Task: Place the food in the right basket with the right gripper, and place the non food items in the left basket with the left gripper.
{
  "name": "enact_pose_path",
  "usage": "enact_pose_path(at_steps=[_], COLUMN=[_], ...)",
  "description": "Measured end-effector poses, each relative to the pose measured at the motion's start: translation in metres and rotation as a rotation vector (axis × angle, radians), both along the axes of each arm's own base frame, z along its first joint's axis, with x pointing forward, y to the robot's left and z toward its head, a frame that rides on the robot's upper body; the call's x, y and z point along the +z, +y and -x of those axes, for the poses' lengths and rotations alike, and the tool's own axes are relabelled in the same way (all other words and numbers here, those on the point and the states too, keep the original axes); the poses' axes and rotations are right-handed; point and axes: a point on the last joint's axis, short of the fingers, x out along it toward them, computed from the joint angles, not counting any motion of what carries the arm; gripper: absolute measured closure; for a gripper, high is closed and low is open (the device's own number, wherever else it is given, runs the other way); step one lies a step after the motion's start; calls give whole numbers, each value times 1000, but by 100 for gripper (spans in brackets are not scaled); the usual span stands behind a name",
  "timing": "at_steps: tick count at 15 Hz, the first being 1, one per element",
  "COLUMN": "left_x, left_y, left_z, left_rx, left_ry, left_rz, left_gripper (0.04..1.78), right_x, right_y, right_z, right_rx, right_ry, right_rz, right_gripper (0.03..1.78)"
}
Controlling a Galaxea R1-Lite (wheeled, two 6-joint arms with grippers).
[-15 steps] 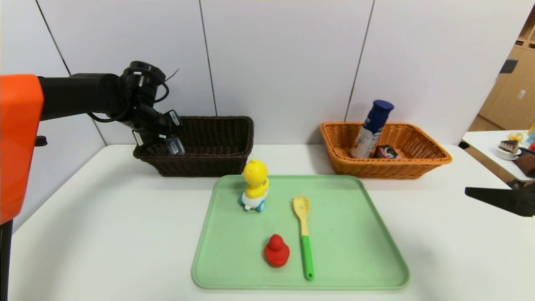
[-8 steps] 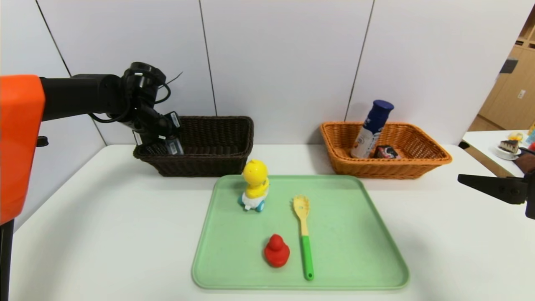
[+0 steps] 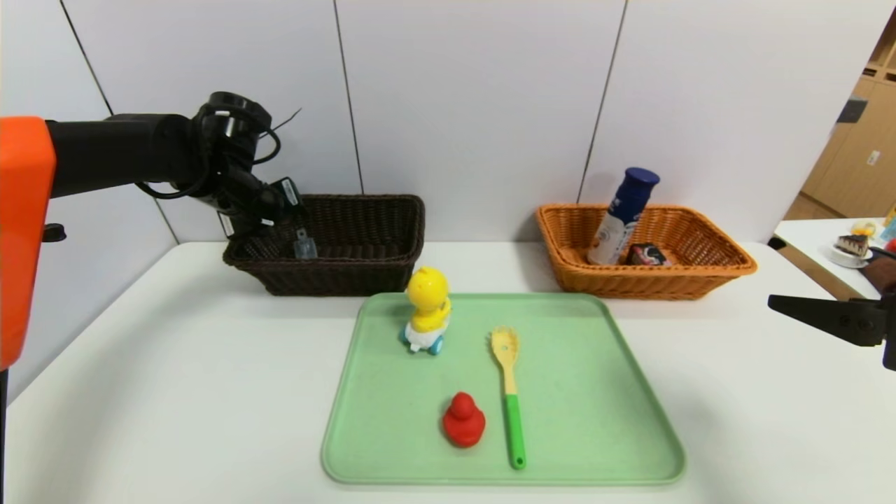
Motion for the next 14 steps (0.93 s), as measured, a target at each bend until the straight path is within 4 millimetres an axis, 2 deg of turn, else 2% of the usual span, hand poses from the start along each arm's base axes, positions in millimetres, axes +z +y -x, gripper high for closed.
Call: enact_pose_path(at_steps=[1,3,5,6,9,11,14], left_x=[7,34,61,65,48,27,-12], left_y=[-1,-7,-21,-27,-41,-48,-53], left_z=[5,24,51,64,110,139,168], left_rx=[-7,-58,-141,-179,-304,-379,-472], left_ry=[-14,-74,-130,-130,-65,-56,-153], left_rz=[5,27,40,28,-50,-93,-177], left_gripper=[48,40,34,31,25,22,18], right_x=[-1,-5,-7,-7,-7,-11,-15], right_y=[0,0,0,0,0,-1,0], right_z=[0,1,3,3,5,7,9], right_rx=[0,1,3,3,4,7,13], right_ry=[2,5,10,8,5,14,26], right_rz=[0,0,-1,-1,-2,-2,-3], right_gripper=[11,11,11,11,11,11,11])
